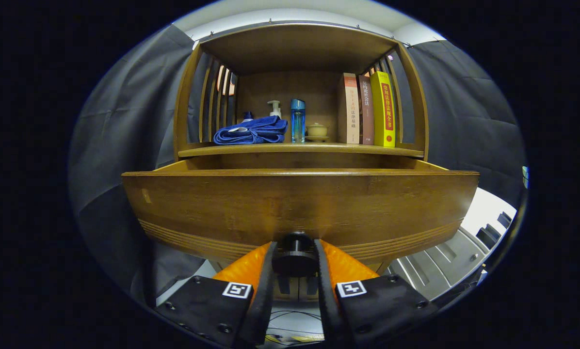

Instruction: Pull open the drawer, take out the items inside it, and place them on the countertop above the cabinet.

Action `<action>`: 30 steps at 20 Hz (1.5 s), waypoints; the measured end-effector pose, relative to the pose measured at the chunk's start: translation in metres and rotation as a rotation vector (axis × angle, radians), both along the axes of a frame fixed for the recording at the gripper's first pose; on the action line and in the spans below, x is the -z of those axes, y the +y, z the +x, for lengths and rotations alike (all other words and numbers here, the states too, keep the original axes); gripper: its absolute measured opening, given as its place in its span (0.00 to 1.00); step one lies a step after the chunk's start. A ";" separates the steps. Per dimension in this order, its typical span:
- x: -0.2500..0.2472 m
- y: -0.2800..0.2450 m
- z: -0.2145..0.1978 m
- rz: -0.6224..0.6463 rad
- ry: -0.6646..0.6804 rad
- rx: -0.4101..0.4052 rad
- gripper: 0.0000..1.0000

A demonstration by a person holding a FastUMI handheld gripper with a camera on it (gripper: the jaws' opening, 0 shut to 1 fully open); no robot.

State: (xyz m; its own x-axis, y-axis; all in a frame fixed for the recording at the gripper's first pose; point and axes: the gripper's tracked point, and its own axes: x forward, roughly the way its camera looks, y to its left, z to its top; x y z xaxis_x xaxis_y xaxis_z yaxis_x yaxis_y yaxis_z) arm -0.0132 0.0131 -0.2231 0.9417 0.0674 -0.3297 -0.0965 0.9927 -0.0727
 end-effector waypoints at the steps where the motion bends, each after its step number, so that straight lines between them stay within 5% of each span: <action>1: 0.000 -0.001 -0.001 0.003 -0.001 0.000 0.51; 4: 0.004 -0.001 -0.002 0.013 0.014 -0.004 0.61; 8: 0.001 0.000 -0.004 0.024 0.008 -0.011 1.00; 14: -0.028 -0.014 -0.018 0.009 -0.045 -0.008 0.99; 20: -0.121 -0.016 -0.007 0.019 -0.204 -0.009 0.99; 26: -0.200 -0.011 0.052 -0.011 -0.286 -0.050 0.99; 30: -0.181 -0.004 0.106 -0.066 -0.158 -0.058 0.99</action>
State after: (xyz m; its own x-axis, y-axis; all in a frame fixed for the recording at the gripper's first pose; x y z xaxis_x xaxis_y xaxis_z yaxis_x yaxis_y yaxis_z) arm 0.0927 0.0088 -0.0420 0.9772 0.1065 -0.1837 -0.1360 0.9783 -0.1565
